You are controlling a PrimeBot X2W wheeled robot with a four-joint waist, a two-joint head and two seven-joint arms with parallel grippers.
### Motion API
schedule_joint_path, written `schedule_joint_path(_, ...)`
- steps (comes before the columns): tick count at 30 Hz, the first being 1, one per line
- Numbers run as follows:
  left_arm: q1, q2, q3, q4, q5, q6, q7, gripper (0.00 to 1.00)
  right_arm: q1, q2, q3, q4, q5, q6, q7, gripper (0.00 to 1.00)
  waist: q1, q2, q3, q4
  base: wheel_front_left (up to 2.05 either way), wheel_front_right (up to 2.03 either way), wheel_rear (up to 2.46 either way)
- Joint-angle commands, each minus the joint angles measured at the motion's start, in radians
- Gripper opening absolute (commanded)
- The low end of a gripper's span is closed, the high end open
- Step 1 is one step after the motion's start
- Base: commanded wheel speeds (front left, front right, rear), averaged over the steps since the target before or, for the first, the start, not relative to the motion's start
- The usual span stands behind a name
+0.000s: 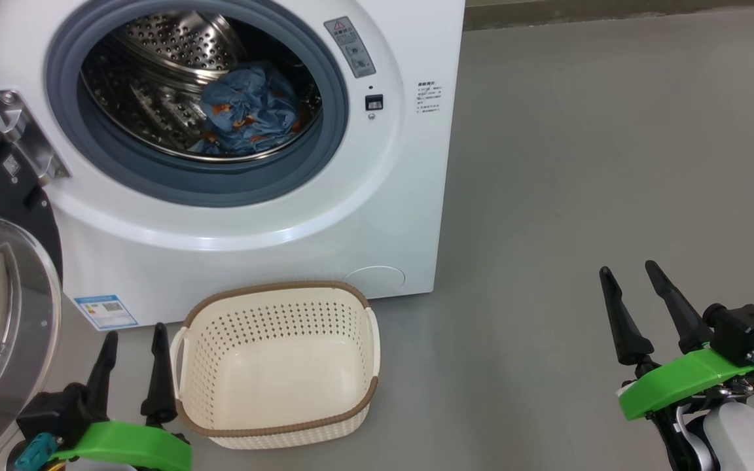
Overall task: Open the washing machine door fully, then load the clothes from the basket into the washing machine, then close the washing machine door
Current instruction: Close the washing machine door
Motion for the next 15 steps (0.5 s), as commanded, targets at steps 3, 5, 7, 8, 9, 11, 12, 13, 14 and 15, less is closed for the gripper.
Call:
schedule_joint_path(3, -0.023, 0.02, 0.029, -0.023, -0.004, -0.001, -0.005, 1.0, -0.002, -0.012, 0.021, -0.019, 0.014, 0.004, -0.008, 1.0, 0.0002, 0.0, -0.001, 0.002, 0.0, 0.0, 0.0)
schedule_joint_path(5, -0.023, 0.02, 0.028, -0.023, -0.004, -0.001, -0.005, 1.0, -0.002, -0.013, 0.023, -0.018, 0.015, 0.004, -0.008, 1.0, 0.0002, 0.0, -0.001, 0.002, 0.0, 0.0, 0.0)
schedule_joint_path(7, -0.023, 0.02, 0.028, -0.022, -0.004, -0.001, -0.005, 1.0, -0.003, -0.015, 0.026, -0.017, 0.016, 0.004, -0.008, 1.0, 0.0002, 0.0, -0.001, 0.003, 0.0, 0.0, 0.0)
schedule_joint_path(8, -0.023, 0.021, 0.027, -0.022, -0.004, -0.001, -0.005, 1.0, -0.003, -0.015, 0.026, -0.017, 0.017, 0.004, -0.008, 1.0, 0.0002, 0.0, -0.001, 0.003, 0.0, 0.0, 0.0)
schedule_joint_path(9, -0.023, 0.021, 0.027, -0.022, -0.003, -0.001, -0.005, 1.0, -0.003, -0.016, 0.027, -0.017, 0.017, 0.004, -0.008, 1.0, 0.0002, 0.0, -0.001, 0.003, 0.0, 0.0, 0.0)
schedule_joint_path(11, -0.023, 0.021, 0.027, -0.023, -0.003, -0.001, -0.005, 1.0, -0.003, -0.016, 0.028, -0.016, 0.018, 0.004, -0.008, 1.0, 0.0002, 0.0, 0.0, 0.003, 0.0, 0.0, 0.0)
schedule_joint_path(12, -0.023, 0.021, 0.028, -0.024, -0.002, -0.001, -0.005, 1.0, -0.003, -0.016, 0.029, -0.016, 0.018, 0.004, -0.008, 1.0, 0.0002, 0.0, 0.001, 0.003, 0.0, 0.0, 0.0)
schedule_joint_path(13, -0.023, 0.022, 0.028, -0.025, 0.0, 0.001, -0.005, 1.0, -0.003, -0.017, 0.029, -0.016, 0.018, 0.004, -0.008, 1.0, 0.0002, 0.0, 0.001, 0.002, 0.0, 0.0, 0.0)
schedule_joint_path(14, -0.023, 0.023, 0.028, -0.027, 0.002, 0.002, -0.005, 1.0, -0.004, -0.017, 0.03, -0.016, 0.019, 0.004, -0.008, 1.0, 0.0002, 0.0, 0.002, 0.002, 0.0, 0.0, 0.0)
schedule_joint_path(15, -0.023, 0.023, 0.028, -0.028, 0.005, 0.004, -0.005, 1.0, -0.004, -0.017, 0.03, -0.016, 0.019, 0.004, -0.008, 1.0, 0.0002, 0.0, 0.003, 0.002, 0.0, 0.0, 0.0)
